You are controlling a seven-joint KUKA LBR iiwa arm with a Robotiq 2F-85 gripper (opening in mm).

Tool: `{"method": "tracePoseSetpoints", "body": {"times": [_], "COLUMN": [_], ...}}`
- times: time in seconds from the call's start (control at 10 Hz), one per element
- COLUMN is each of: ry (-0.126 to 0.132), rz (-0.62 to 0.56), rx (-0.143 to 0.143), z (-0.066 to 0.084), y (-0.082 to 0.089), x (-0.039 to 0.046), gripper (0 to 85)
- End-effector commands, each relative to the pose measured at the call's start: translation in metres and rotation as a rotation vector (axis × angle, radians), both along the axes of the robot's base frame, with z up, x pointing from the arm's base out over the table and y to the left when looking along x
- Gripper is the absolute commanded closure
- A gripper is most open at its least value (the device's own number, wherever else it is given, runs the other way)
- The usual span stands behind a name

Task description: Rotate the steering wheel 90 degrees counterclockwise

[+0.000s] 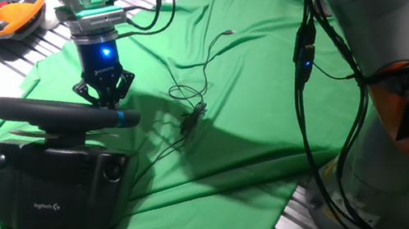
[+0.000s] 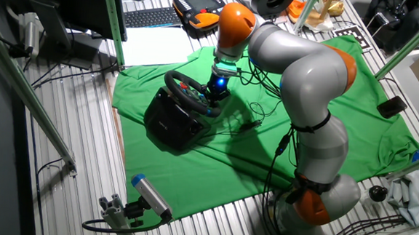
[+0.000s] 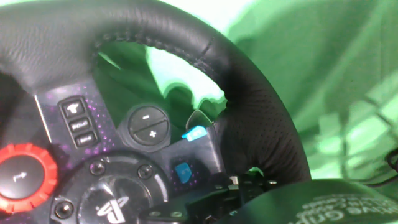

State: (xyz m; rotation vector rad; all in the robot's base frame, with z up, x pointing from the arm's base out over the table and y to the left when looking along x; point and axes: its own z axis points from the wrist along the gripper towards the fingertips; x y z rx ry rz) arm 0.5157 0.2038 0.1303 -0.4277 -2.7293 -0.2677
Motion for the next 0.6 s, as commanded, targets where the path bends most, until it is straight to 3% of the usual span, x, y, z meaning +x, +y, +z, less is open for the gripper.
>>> {"method": "tracePoseSetpoints", "body": {"times": [0.0, 0.5], "ry": [-0.004, -0.01], "rz": [-0.001, 0.007], "rx": [0.002, 0.014], "z": [-0.0002, -0.0013], "y": [0.0005, 0.0017], "x": [0.0018, 0.0109], "gripper": [85.0, 85.0]}}
